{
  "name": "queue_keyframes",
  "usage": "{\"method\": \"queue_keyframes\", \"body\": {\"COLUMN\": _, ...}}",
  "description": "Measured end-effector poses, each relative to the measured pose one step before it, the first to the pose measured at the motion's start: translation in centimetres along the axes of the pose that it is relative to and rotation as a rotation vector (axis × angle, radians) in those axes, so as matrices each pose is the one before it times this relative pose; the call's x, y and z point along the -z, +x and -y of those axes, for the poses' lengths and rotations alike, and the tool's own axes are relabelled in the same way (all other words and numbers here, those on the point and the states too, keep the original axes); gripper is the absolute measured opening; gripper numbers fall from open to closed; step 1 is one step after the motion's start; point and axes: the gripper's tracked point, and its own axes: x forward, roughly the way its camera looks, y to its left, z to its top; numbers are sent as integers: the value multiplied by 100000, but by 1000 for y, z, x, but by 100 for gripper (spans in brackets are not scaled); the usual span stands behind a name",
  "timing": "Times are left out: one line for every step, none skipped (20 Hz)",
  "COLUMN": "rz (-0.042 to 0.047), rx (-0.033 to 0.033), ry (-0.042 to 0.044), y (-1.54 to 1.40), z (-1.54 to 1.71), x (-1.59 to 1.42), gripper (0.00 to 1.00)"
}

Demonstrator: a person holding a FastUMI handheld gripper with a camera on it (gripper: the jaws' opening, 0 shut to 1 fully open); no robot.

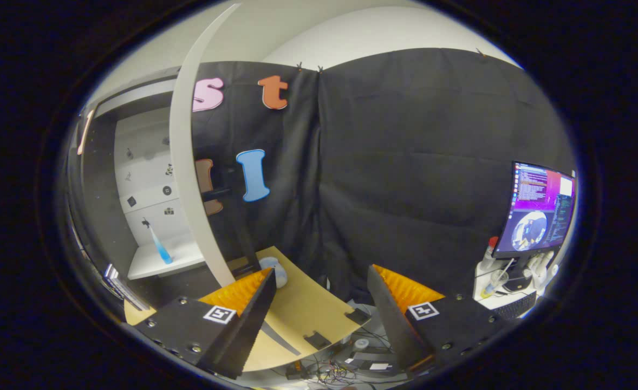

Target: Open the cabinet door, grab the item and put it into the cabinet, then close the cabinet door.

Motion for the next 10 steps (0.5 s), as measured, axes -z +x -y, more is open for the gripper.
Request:
{"method": "queue_keyframes", "body": {"rz": -266, "rx": -1742, "ry": -705, "y": 164, "z": -631, "x": 91, "gripper": 100}}
{"method": "queue_keyframes", "body": {"rz": -176, "rx": -1213, "ry": -501, "y": 191, "z": -505, "x": 25, "gripper": 100}}
{"method": "queue_keyframes", "body": {"rz": -384, "rx": -738, "ry": -446, "y": 128, "z": -277, "x": 89, "gripper": 99}}
{"method": "queue_keyframes", "body": {"rz": 162, "rx": 774, "ry": -807, "y": -13, "z": 42, "x": -100, "gripper": 99}}
{"method": "queue_keyframes", "body": {"rz": -133, "rx": -190, "ry": 36, "y": 152, "z": 90, "x": 7, "gripper": 98}}
{"method": "queue_keyframes", "body": {"rz": -367, "rx": -631, "ry": 532, "y": -40, "z": -252, "x": 92, "gripper": 98}}
{"method": "queue_keyframes", "body": {"rz": -380, "rx": -906, "ry": 353, "y": -36, "z": 13, "x": 77, "gripper": 98}}
{"method": "queue_keyframes", "body": {"rz": -179, "rx": -877, "ry": 65, "y": 73, "z": -83, "x": 27, "gripper": 98}}
{"method": "queue_keyframes", "body": {"rz": -121, "rx": -958, "ry": -480, "y": 12, "z": 17, "x": 31, "gripper": 98}}
{"method": "queue_keyframes", "body": {"rz": 168, "rx": -974, "ry": -703, "y": -58, "z": -95, "x": -74, "gripper": 97}}
